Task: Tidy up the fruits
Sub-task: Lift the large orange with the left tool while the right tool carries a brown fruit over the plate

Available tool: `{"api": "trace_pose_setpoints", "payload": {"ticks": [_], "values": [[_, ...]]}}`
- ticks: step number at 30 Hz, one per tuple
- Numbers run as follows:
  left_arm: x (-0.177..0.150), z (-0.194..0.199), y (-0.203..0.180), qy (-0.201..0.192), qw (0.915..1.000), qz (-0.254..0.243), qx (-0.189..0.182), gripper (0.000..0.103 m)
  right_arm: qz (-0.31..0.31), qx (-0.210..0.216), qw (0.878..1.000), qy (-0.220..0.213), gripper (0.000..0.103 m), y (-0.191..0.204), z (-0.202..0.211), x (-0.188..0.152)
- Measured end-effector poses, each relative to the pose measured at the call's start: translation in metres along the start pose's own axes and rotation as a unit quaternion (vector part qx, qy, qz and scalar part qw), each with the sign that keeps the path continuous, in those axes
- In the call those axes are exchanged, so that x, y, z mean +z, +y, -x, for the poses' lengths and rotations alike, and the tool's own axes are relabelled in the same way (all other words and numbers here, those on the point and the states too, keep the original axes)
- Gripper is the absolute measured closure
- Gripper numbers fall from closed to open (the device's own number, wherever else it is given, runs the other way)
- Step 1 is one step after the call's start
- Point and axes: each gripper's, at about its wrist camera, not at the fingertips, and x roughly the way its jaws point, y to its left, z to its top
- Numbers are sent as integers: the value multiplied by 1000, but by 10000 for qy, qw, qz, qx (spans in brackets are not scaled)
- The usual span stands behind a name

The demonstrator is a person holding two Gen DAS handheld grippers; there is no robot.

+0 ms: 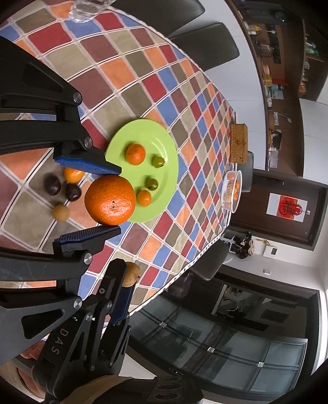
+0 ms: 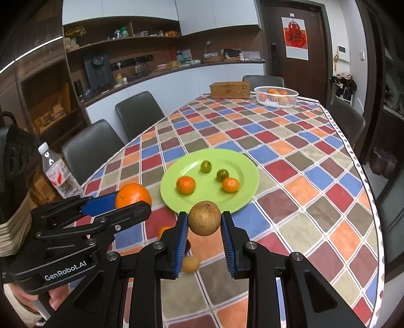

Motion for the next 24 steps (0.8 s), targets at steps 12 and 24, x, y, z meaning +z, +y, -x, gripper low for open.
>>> {"api": "trace_pose_setpoints", "payload": {"ticks": [12,24], "values": [[27,-19,36,-74,9996,-244,143,64,62,-88,9999,-121,76,11,-32,34],[55,-62,65,18,9992,-398,46,64,93,-2,10000,26,76,11,-84,64]]}}
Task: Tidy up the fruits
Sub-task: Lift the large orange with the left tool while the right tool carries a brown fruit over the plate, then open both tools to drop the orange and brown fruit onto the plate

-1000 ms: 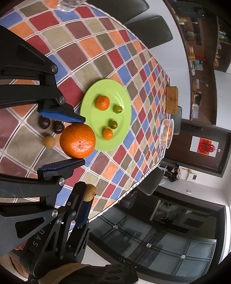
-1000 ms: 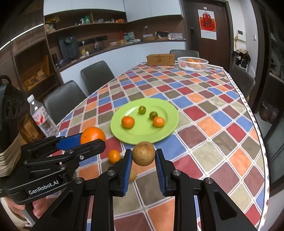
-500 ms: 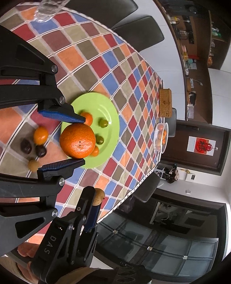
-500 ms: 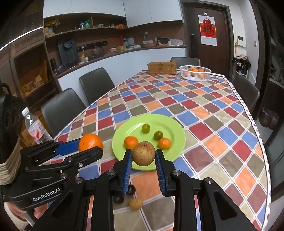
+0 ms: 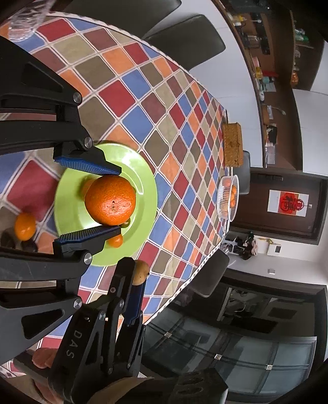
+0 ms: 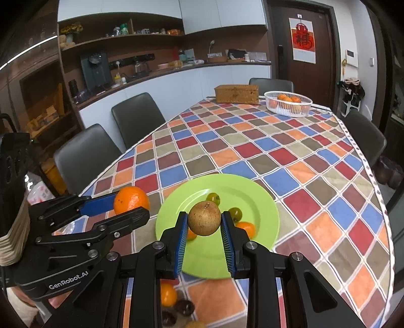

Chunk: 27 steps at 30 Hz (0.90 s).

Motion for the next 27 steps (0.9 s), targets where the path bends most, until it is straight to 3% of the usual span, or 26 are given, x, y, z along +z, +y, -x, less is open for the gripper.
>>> {"api": "trace_pose_setpoints", "payload": {"ticks": [18,27], "values": [[12,-87,34,513,9986,-44,-122,64,-120,-203,9981,570,76,-29,-95,24],[10,-108,41,760,9969,106,-196,64,-205,-233,9960,836,75,-37,-124,23]]}}
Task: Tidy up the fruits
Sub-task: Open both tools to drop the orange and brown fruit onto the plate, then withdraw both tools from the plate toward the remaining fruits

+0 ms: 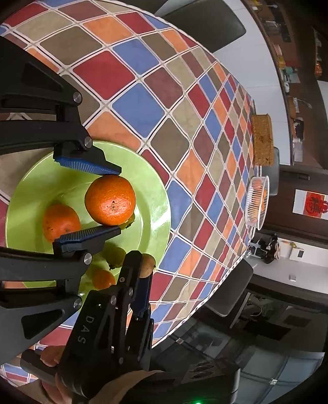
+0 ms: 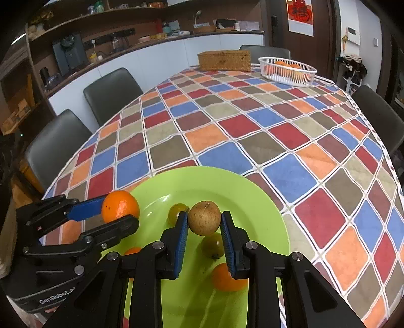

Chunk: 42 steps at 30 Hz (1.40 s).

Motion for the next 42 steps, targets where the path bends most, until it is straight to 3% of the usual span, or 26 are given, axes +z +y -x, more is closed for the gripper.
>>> {"api": "trace_pose_setpoints", "payload": {"ticks": [3,5,9,21,25,30,42], "values": [[0,-1,-1,13,10000,-32,17,62,-23,-55,10000,5,75,-2,-4,-1],[0,3,-3,-79,9999,-80,94,53,-62,-60,10000,9,74,-3,-4,-1],[-1,15,-5,-187,9993,-50,311,53,-60,-117,9999,-46,71,-4,4,-5],[-18,86,-36,-779,9944,-359,613,46,109,-74,9981,-609,66,9,77,-28],[-29,112,-44,-924,9936,-339,552,44,144,-32,9968,-782,66,15,103,-40],[-47,141,-59,-1079,9914,-400,617,42,319,-127,9941,-1033,61,26,136,-59],[-89,186,-79,-1259,9896,-363,590,32,533,-88,9896,-1333,60,47,191,-103]]}}
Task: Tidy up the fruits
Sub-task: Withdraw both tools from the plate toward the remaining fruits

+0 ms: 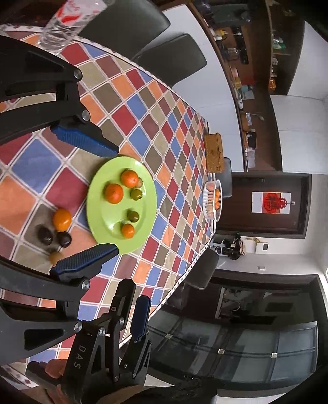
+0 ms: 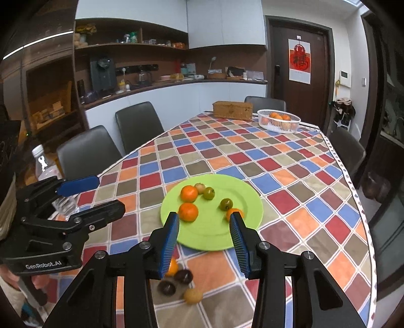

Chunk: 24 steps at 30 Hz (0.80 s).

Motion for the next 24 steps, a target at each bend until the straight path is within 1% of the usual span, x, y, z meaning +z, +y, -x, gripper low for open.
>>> {"api": "trace_pose_setpoints", "payload": {"ticks": [4,10,12,13,16,19,21,24], "values": [[-15,13,-9,-74,10000,-55,-14,29,154,-25,9998,-95,60,7,14,-11],[-34,27,-24,-239,9993,-261,-124,29,346,-30,9991,-232,60,13,33,-28],[-39,31,-27,-329,9989,-295,-158,29,397,-45,9988,-294,52,14,38,-34],[-40,32,-28,-373,9987,-306,-168,29,409,-58,9986,-325,51,14,40,-36],[-47,36,-30,-461,9981,-350,-222,29,492,-93,9980,-394,51,17,45,-43],[-54,36,-31,-460,9976,-433,-271,29,610,-120,9971,-436,51,21,48,-49],[-59,35,-32,-454,9973,-497,-300,29,692,-152,9966,-430,51,23,48,-53],[-66,32,-35,-455,9958,-653,-443,29,785,-162,9961,-373,51,24,46,-59]]}}
